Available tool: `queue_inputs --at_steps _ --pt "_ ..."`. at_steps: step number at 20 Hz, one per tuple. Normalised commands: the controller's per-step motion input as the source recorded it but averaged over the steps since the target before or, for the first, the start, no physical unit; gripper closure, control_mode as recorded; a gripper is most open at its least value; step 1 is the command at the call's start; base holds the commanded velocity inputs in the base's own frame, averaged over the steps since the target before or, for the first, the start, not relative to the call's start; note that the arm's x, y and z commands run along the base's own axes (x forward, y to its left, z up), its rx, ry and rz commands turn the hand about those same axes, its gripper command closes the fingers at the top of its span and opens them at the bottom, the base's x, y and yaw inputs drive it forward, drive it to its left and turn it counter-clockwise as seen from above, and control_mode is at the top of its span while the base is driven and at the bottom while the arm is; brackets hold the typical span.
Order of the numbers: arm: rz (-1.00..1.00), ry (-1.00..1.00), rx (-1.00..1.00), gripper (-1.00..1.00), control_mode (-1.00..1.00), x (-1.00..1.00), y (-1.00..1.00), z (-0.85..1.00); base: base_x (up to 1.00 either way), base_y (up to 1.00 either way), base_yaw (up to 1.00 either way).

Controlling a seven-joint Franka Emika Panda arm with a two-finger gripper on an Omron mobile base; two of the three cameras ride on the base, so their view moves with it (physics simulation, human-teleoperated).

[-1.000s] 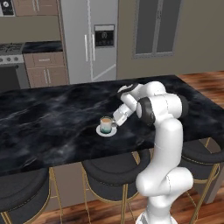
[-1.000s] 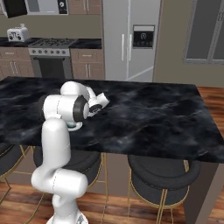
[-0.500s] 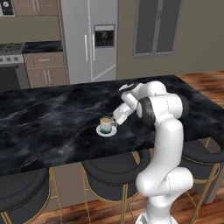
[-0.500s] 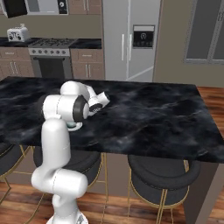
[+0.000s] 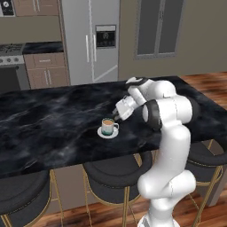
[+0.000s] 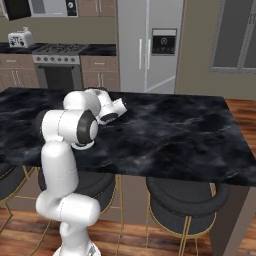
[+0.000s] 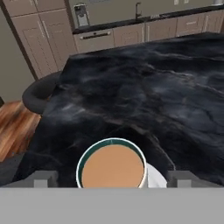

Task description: Pick the cup of tea, navigate to the dining table, and place it on the saucer.

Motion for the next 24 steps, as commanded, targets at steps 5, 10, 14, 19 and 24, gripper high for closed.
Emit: queue_inputs --at_steps 5,10,14,19,24 --pt "0.0 -0.01 0.0 -1.0 -1.0 -0.57 0.0 0.39 0.0 0.0 0.0" --pt "0.0 0.01 0.0 -1.0 -1.0 -0.74 -0.07 0.25 0.0 0.0 0.0" --pt "-0.05 0.0 0.0 -1.0 -1.0 -0.69 -0.02 0.23 0.0 0.0 0.0" --pt "-0.14 0.02 0.0 -1.0 -1.0 -0.71 -0.1 0.26 0.0 0.0 0.0" --pt "-0.24 0.02 0.0 -1.0 -1.0 -0.55 -0.16 0.38 0.0 0.0 0.0"
